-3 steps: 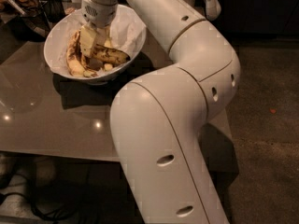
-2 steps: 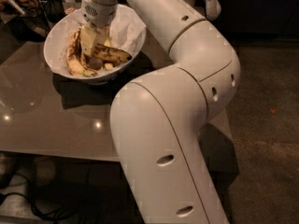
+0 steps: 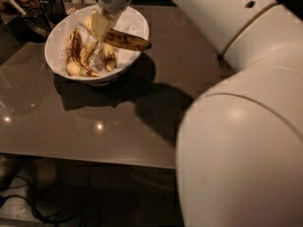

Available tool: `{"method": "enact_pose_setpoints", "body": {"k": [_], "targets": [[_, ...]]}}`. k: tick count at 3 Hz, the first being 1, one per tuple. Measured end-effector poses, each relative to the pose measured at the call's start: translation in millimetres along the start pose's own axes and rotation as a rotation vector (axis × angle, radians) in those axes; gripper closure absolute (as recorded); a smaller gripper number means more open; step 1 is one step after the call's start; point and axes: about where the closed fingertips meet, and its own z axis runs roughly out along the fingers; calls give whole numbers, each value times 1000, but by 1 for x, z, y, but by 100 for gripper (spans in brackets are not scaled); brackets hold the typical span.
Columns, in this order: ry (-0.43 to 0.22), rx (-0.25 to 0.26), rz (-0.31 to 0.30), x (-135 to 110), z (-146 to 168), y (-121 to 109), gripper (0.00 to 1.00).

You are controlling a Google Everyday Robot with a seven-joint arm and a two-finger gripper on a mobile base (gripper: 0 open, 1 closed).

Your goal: Pick banana from white bowl

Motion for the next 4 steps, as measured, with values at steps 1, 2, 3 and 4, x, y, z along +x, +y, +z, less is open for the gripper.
{"method": "enact_pose_setpoints", "body": {"k": [1,2,3,4], "targets": [[-84,121,-15,10,-61,21,100],[-66,128,-40,22,-69,41,100],[-50,151,-39,27,-83,46,100],[-13,158,8,59,-121,89,100]]}}
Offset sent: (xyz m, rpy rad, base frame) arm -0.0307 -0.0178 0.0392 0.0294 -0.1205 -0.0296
